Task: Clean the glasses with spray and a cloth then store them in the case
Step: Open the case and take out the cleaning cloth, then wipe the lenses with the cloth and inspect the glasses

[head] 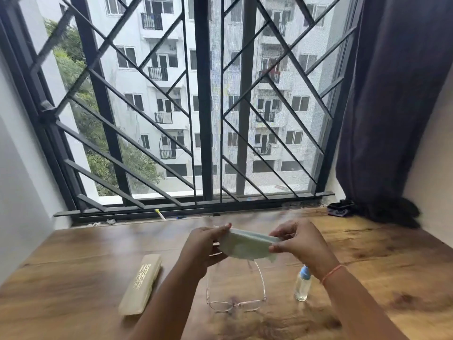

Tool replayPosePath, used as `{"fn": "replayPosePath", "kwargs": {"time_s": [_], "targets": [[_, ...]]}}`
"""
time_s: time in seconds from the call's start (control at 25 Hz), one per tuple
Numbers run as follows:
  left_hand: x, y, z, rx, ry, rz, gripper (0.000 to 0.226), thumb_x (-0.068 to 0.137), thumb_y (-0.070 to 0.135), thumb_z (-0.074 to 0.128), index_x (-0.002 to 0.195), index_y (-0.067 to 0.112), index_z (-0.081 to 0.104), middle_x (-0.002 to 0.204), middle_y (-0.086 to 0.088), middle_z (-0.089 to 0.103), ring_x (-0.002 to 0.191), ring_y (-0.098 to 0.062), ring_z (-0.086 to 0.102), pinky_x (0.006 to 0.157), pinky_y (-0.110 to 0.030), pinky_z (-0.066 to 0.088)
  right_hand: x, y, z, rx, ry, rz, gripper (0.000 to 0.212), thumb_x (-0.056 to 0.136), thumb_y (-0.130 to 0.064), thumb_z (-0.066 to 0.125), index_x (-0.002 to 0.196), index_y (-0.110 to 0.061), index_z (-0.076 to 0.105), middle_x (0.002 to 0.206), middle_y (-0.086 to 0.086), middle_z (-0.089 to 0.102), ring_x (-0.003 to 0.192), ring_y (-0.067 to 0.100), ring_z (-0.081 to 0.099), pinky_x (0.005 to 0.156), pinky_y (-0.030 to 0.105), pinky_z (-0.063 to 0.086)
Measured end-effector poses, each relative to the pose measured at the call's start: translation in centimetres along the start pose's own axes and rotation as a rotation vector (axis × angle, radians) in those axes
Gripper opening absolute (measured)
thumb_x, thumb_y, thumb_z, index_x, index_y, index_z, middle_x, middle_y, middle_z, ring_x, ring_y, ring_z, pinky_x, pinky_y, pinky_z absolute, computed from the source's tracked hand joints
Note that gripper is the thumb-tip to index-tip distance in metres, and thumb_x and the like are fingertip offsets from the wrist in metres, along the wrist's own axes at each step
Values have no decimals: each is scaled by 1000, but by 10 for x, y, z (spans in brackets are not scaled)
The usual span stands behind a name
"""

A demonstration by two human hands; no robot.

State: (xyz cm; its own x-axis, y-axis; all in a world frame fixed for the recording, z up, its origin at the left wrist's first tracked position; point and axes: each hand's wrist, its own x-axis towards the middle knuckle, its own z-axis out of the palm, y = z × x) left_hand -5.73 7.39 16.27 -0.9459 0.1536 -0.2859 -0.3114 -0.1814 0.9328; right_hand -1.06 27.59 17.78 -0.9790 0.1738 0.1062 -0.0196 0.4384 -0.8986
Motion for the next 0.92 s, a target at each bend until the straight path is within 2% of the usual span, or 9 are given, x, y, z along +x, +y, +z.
{"fn": "replayPosePath", "kwargs": {"time_s": [0.12,0.28,0.4,0.44,0.56,0.68,0.76,0.84,0.92], "targets": [[3,-6,-1,-22,-19,-28,18,78,19,70,79,3,61,73,-11,58,56,-21,59,49,-27,55,-1,8,4,-62,-9,-72,13,58,4,80,60,-6,71,72,10,68,64,15,62,63,31,51],[5,-17,-3,-123,-81,-24,17,81,13,66,78,-3,63,69,-16,60,58,-23,60,56,-30,57,-5,14,5,573,-155,25,21,58,3,75,73,14,65,80,19,67,73,22,65,68,25,55],[8,-31,-10,-37,-76,80,14,84,9,64,87,-5,67,72,-14,68,67,-24,65,65,-30,57,-6,21,4,784,-108,186,20,60,0,71,76,9,62,70,18,62,62,24,62,56,29,54],[11,-40,-17,80,-38,168,14,82,6,65,92,-3,69,73,-9,71,70,-21,66,70,-30,56,-8,23,3,807,-91,226,15,64,1,67,76,7,61,69,18,62,60,24,61,53,30,54],[19,-78,-57,818,75,590,36,74,-1,69,103,19,71,95,17,68,95,4,62,88,-17,48,-11,32,-1,888,-44,304,8,67,0,63,75,2,61,70,18,62,62,25,61,53,31,55],[30,-126,-103,1158,-154,904,81,62,1,67,126,47,48,122,19,55,126,14,30,99,-8,33,-17,40,-5,963,-9,342,4,73,1,60,76,0,61,72,18,63,70,27,60,55,32,58],[30,-144,-112,1287,-215,1001,90,50,11,78,128,42,46,124,12,58,125,4,40,98,-5,30,-21,44,-4,977,11,354,3,77,2,57,77,0,59,71,19,63,73,28,58,55,33,56],[28,-150,-108,1344,-176,1114,64,50,22,85,111,29,66,112,8,68,110,-4,58,95,-6,31,-25,49,-3,976,29,359,4,75,1,59,78,-1,59,73,19,62,72,28,59,56,35,56],[26,-150,-99,1318,-143,1198,19,85,30,59,94,22,74,104,5,71,104,-4,60,96,-6,31,-28,53,-3,978,33,371,13,72,-1,61,84,0,58,76,20,62,68,26,61,57,37,56]]}}
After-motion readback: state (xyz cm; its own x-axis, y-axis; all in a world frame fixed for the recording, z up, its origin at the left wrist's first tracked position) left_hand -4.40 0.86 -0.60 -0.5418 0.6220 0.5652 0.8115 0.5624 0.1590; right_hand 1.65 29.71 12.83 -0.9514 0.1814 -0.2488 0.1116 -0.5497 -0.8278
